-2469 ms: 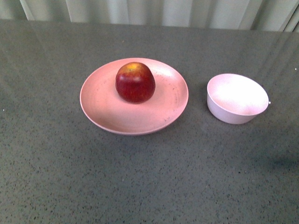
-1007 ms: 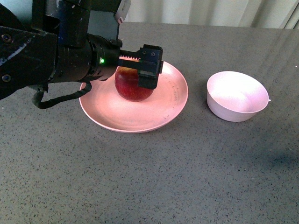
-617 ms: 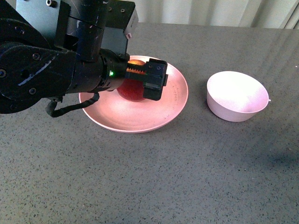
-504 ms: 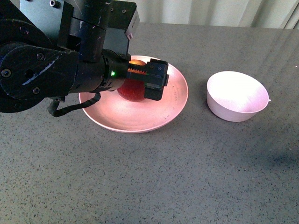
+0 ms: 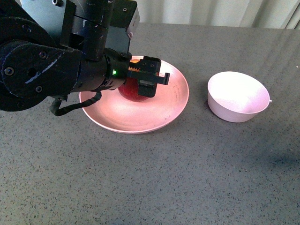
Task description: Move apple from plate to bowl
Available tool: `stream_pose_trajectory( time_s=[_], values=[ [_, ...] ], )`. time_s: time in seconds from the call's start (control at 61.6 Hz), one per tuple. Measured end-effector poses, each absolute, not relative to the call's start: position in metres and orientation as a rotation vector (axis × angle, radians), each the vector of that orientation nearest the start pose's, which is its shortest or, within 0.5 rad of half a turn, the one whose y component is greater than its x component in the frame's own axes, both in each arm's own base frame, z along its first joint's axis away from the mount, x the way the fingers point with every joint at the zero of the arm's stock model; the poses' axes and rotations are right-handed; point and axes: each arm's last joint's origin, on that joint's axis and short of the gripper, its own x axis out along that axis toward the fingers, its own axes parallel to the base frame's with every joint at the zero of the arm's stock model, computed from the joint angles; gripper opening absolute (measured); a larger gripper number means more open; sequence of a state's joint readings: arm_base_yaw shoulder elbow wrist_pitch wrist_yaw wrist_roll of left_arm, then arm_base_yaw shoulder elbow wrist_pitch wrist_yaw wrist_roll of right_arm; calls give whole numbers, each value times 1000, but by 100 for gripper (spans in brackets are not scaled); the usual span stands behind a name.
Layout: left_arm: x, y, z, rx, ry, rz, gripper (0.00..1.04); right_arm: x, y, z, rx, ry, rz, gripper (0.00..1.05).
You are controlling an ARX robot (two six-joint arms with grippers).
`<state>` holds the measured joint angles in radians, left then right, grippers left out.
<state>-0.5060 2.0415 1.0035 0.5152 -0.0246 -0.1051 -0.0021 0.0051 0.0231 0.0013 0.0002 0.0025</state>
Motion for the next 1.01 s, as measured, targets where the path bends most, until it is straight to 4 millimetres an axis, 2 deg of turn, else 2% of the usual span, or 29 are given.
stream_pose_trajectory(
  time_s=[0.146,0.406,0.487,0.65,0.828,1.007],
  values=[
    [343,-208,134,20,490,-489,67,97,0,171,2,-19,-2,96],
    [339,-266,159,17,438,-620,67,97,0,171,2,-20,-2,96],
    [340,-286,159,26,442,-651,66,97,0,171,2,-19,-2,96],
    [344,-311,148,46,473,-692,66,97,0,171,2,-19,-2,96],
    [347,-328,139,62,490,-723,66,97,0,171,2,-19,-2,96],
    [352,-335,143,53,475,-740,66,97,0,171,2,-19,-2,96]
  ],
)
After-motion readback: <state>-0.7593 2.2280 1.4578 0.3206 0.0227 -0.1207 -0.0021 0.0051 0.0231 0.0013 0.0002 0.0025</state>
